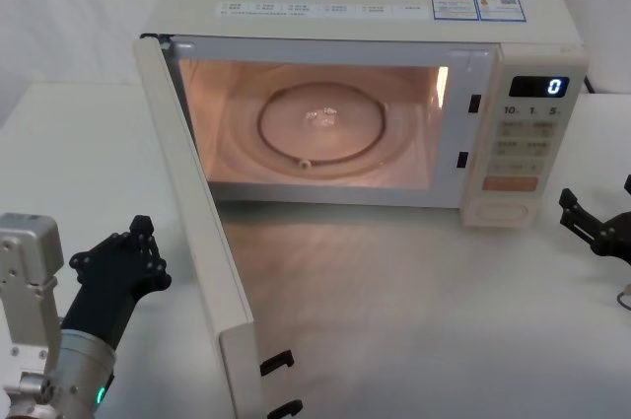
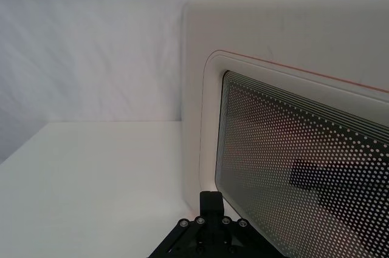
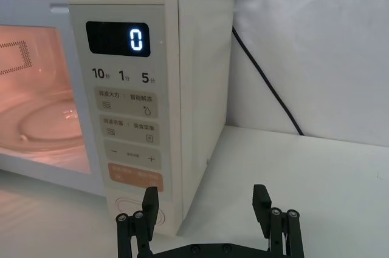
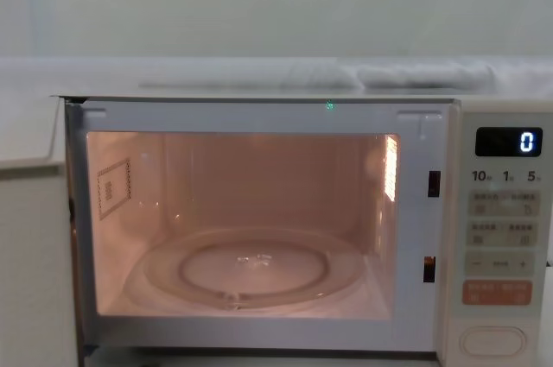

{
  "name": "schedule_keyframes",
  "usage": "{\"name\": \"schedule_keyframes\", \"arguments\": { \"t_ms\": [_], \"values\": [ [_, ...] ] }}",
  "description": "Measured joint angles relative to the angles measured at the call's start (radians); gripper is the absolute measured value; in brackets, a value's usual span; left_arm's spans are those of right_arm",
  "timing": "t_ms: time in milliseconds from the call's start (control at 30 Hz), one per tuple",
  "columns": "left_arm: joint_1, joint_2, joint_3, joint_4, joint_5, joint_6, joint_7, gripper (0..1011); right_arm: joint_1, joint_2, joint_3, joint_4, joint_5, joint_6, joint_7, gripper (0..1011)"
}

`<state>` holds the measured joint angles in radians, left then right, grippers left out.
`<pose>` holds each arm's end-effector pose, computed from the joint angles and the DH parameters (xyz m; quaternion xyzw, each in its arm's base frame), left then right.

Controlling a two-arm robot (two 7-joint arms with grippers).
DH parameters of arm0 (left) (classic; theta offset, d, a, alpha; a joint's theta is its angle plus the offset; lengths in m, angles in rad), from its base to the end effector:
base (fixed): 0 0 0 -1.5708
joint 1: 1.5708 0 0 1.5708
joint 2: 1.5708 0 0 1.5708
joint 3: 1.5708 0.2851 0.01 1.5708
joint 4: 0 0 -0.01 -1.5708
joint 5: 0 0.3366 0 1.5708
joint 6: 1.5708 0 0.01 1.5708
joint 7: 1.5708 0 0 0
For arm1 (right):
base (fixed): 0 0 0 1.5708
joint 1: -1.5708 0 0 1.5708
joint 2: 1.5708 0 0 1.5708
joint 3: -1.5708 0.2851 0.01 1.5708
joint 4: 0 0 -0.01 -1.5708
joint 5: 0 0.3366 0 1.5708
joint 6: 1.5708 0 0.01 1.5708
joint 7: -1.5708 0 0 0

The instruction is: Press the button to open the microwave door with one hand; close the microwave door with the other hand.

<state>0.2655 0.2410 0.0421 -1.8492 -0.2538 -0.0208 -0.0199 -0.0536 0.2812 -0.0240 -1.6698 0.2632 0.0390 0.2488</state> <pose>0.2818 0.0335 -0.2808 -0.0174 0.0064 0.6616 0.7496 0.3417 -0.0642 -0.2720 -0.0076 -0.0036 -0.5940 0.8044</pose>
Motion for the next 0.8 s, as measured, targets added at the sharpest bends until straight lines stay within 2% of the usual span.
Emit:
{"name": "schedule_keyframes", "arguments": {
  "t_ms": [233,467,567,800],
  "values": [
    [0.0,0.0,0.0,0.0,0.0,0.0,0.0,0,0.0,0.0,0.0,0.0,0.0,0.0,0.0,1002],
    [0.007,0.008,-0.003,-0.022,-0.028,0.002,-0.077,0,0.0,0.0,0.0,0.0,0.0,0.0,0.0,1002],
    [0.024,0.012,-0.023,-0.053,-0.065,0.01,-0.12,0,0.0,0.0,0.0,0.0,0.0,0.0,0.0,1002],
    [0.087,0.032,-0.07,-0.117,-0.092,0.01,-0.154,0,0.0,0.0,0.0,0.0,0.0,0.0,0.0,1002]
  ]
}}
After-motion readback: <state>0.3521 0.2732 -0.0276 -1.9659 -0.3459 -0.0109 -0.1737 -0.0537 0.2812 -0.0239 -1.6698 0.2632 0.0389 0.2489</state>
